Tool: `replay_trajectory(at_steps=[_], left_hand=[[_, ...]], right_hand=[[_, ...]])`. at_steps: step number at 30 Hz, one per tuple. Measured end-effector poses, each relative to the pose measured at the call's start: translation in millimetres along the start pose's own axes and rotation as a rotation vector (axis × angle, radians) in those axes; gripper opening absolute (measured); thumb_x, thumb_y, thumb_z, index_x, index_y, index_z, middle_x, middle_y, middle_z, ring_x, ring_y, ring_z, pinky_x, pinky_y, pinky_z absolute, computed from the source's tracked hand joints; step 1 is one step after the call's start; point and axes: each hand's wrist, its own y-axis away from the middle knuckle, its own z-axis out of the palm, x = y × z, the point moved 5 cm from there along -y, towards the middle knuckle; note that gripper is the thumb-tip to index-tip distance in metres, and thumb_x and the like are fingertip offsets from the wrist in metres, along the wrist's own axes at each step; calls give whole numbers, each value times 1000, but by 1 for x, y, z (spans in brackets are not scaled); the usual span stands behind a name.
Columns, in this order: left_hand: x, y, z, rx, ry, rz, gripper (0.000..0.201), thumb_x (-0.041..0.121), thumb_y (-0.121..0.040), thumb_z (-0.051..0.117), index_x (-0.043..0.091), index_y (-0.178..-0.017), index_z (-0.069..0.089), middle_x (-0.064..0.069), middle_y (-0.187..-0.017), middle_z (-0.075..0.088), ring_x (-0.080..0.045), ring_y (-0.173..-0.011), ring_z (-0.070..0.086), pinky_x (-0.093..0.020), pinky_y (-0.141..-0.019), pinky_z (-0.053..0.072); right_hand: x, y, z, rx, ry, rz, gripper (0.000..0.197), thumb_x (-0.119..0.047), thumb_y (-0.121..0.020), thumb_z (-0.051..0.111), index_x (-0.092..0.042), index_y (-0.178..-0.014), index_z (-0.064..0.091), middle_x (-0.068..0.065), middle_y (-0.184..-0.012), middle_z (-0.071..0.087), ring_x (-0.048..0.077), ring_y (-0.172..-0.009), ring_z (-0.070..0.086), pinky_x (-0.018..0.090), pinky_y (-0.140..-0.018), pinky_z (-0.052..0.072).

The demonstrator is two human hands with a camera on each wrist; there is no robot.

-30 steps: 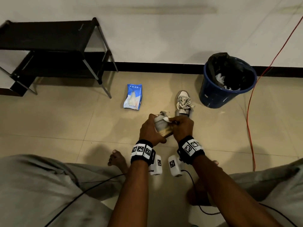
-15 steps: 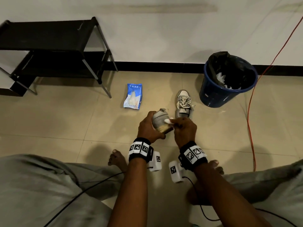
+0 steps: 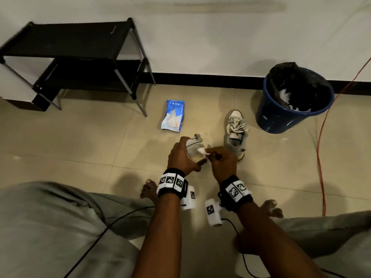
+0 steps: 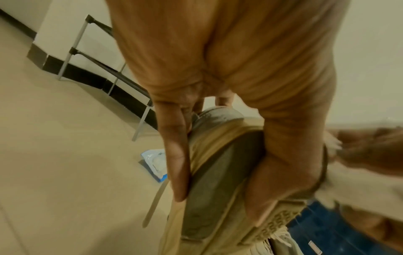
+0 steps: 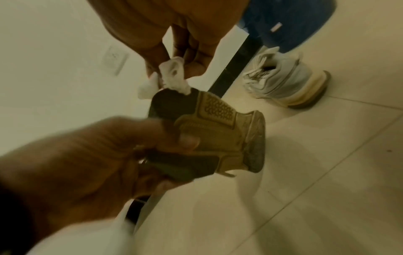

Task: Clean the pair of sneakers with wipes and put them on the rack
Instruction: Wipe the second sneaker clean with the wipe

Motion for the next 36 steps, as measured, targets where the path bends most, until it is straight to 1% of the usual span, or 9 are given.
replay_trajectory(at_steps=[3, 8, 12, 17, 22, 24, 27, 31, 36], left_hand=[[-12, -3, 8, -5, 128, -15, 98, 26, -33, 92, 37, -117, 45, 7, -114, 61, -18, -103, 59, -34, -80, 55], [-27, -4, 27, -87, 215, -57, 105, 21, -34, 97, 35, -124, 43, 0, -121, 58, -19, -105, 63, -37, -60, 62], [-35, 5, 40, -135, 130, -99, 114, 22, -29, 96, 30, -125, 36, -4, -123, 54, -23, -110, 54, -33, -80, 55], [-34, 0, 42, -116, 153, -107, 106, 31, -35, 99, 24, -122, 38, -4, -123, 48, -17, -109, 47, -24, -82, 44], [-34, -5, 43, -106, 177, -129, 105, 47, -30, 90, 28, -119, 39, -2, -121, 53, -17, -111, 56, -34, -86, 54], [-30, -8, 42, -91, 178, -126, 100, 44, -32, 86, 27, -119, 40, -2, -118, 54, -18, -106, 58, -33, -83, 54], [-25, -7, 41, -103, 111, -117, 99, 33, -41, 89, 23, -125, 38, -4, -116, 50, -21, -98, 50, -28, -77, 45], [-22, -9, 38, -112, 72, -93, 98, 32, -39, 89, 26, -123, 39, -4, -116, 52, -24, -102, 55, -33, -80, 49], [-22, -6, 37, -101, 77, -130, 102, 40, -30, 85, 26, -120, 40, -2, -116, 56, -25, -101, 56, -35, -80, 52]], right_hand=[[12, -10, -14, 35, -6, 87, 26, 7, -74, 73, -17, -84, 76, 2, -85, 73, 18, -81, 69, 35, -79, 57], [5, 8, 12, -216, 169, -148, 24, 7, -75, 69, -13, -85, 77, 2, -84, 70, 12, -76, 63, 15, -70, 48], [46, -7, 1, -73, 241, 24, 21, 3, -77, 70, -13, -88, 77, 6, -87, 73, 22, -84, 67, 28, -77, 51], [43, 3, 13, -81, 238, 57, 12, -12, -79, 75, -11, -91, 76, 1, -89, 69, 14, -77, 62, 16, -68, 45], [23, 6, 14, -115, 86, -23, 27, 9, -75, 68, -12, -90, 78, -5, -86, 67, -1, -77, 62, 9, -68, 45], [23, -5, 15, -103, 70, -51, 28, 12, -74, 68, -11, -88, 77, 1, -86, 68, -4, -76, 61, 13, -69, 48], [42, -32, 5, 2, 47, 135, 27, 11, -73, 71, -12, -86, 76, 8, -84, 72, 8, -76, 65, 38, -76, 57], [9, -4, 20, -189, 28, 3, 23, 12, -74, 71, -6, -86, 76, 5, -84, 71, 2, -73, 64, 16, -67, 52], [25, -39, 12, 25, 107, 65, 22, 12, -72, 66, -7, -79, 75, 8, -81, 72, 11, -70, 63, 30, -69, 55]])
